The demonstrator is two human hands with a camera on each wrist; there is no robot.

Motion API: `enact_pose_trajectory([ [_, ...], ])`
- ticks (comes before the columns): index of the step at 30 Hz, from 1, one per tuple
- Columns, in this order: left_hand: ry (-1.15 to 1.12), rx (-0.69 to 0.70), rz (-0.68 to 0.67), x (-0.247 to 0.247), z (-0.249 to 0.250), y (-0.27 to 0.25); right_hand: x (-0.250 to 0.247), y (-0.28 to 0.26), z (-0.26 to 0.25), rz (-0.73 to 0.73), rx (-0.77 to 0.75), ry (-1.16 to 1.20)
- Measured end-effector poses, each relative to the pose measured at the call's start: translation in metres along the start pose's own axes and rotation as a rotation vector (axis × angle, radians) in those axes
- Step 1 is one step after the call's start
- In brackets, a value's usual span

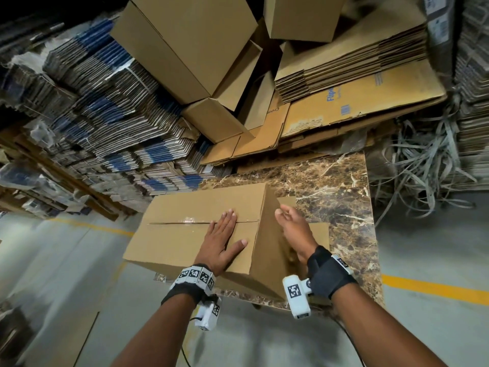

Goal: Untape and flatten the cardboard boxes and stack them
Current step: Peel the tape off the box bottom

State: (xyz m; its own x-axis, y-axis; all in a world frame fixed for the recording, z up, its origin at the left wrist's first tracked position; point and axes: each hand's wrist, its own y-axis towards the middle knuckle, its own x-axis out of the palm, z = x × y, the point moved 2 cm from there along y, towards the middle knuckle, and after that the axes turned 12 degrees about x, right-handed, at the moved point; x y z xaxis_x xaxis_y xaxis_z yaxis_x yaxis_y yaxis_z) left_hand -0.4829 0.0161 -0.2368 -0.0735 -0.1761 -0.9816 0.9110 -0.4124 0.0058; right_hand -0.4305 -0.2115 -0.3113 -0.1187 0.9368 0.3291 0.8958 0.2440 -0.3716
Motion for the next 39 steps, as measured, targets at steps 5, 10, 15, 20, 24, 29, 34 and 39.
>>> enact_pose_trajectory([
  [5,-0.073,-0.053,0.013,0.004,-0.013,-0.001,0.013,0.000,0.013,-0.054,0.025,-0.082],
  [10,-0.055,-0.042,-0.026,0.000,-0.016,-0.003,0.027,-0.009,0.016,0.008,0.023,-0.156],
  [15,-0.066,-0.003,-0.085,-0.007,-0.036,-0.008,0.046,-0.022,0.028,-0.007,0.031,-0.178],
  [20,-0.033,0.017,-0.099,-0.011,-0.055,-0.014,0.061,-0.018,0.034,0.051,0.010,-0.103],
  [24,-0.016,0.030,-0.068,-0.011,-0.054,-0.011,0.068,-0.006,0.030,0.083,0.024,0.040],
  [29,-0.012,0.037,-0.055,-0.012,-0.051,-0.011,0.079,0.003,0.036,0.133,0.023,0.097],
  [34,0.008,0.047,-0.061,-0.010,-0.052,-0.011,0.085,0.009,0.039,0.189,-0.021,0.033],
  [39,0.009,0.041,-0.069,-0.010,-0.051,-0.009,0.087,0.016,0.036,0.221,-0.001,-0.005],
])
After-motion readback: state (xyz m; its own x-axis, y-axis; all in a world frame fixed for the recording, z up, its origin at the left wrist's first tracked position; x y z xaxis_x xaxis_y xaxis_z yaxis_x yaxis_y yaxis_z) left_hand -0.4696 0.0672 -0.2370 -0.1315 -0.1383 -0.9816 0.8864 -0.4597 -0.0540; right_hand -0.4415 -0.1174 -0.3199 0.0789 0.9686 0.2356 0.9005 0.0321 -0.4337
